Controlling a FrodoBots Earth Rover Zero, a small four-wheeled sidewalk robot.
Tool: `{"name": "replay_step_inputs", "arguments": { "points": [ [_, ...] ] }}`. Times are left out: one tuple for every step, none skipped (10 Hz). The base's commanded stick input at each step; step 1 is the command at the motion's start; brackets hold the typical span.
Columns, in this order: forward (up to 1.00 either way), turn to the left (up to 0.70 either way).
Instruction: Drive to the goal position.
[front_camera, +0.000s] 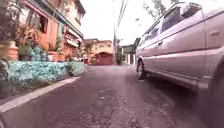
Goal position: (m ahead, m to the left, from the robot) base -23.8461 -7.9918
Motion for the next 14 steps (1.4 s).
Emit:
{"name": "replay_step_inputs", "arguments": {
  "points": [
    [0.92,0.00],
    [0.01,0.00],
    [0.00,0.00],
    [0.00,0.00],
    [0.00,0.00],
    [0.00,0.00],
    [0.00,0.00],
    [0.00,0.00],
    [0.00,0.00],
    [0.00,0.00],
    [0.00,0.00],
    [0.00,0.69],
    [0.00,0.70],
    [0.00,0.70]
  ]
}}
